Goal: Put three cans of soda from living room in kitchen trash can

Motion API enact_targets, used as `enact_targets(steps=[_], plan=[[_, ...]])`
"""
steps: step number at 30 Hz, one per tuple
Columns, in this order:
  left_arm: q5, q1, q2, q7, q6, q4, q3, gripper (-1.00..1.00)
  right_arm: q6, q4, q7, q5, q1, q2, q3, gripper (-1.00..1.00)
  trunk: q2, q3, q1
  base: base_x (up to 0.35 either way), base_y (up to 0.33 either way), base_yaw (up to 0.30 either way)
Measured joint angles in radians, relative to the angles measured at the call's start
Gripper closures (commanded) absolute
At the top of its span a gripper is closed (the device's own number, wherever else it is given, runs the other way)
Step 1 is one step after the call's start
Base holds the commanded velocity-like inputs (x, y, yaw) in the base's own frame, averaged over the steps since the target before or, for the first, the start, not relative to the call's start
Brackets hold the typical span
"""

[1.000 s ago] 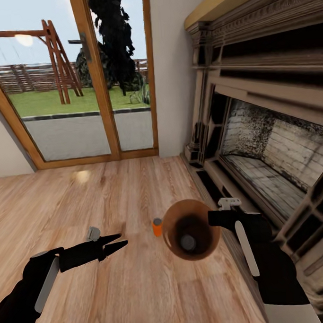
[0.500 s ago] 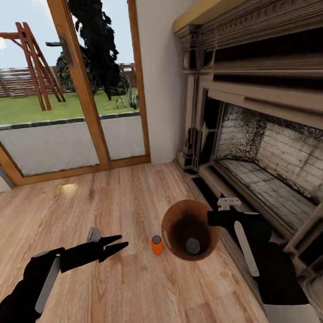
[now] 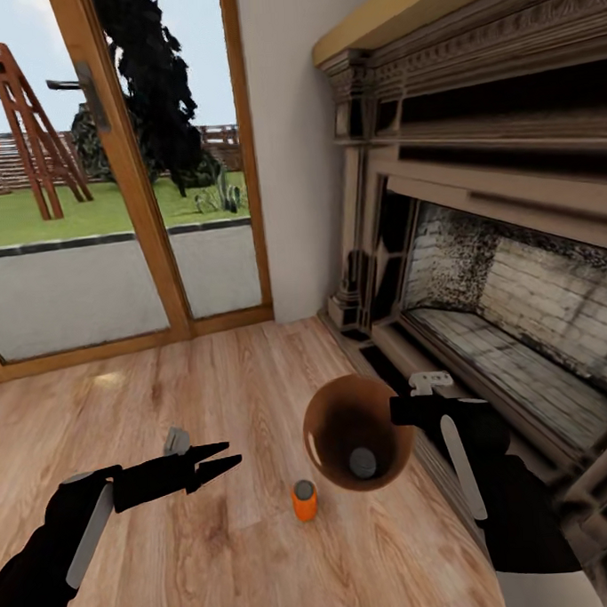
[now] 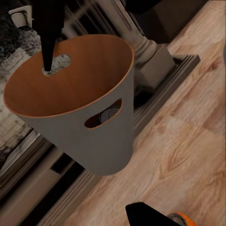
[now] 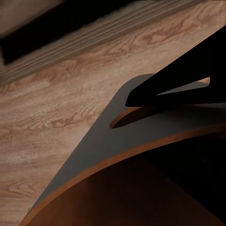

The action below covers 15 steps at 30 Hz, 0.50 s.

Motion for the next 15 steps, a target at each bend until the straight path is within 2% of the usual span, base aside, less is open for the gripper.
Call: enact_targets(steps=[5,11,15], plan=[[0.0,0.0,-0.001,0.005,-0.001,0.0,0.0,-1.0,0.0,0.0,0.001,-0.003,0.0,-0.001,0.001,1.0,0.0,0.004,0.0,0.2,0.129,-0.109],[0.0,0.0,-0.004,0.007,-0.002,0.0,0.001,-1.0,0.0,0.0,0.003,-0.001,0.0,-0.001,-0.004,1.0,0.0,0.005,0.0,0.029,0.018,-0.025],[0.0,0.0,-0.005,0.007,-0.002,0.0,0.001,-1.0,0.0,0.0,0.001,-0.009,0.0,0.001,-0.007,1.0,0.0,0.007,0.0,0.003,0.002,-0.14]])
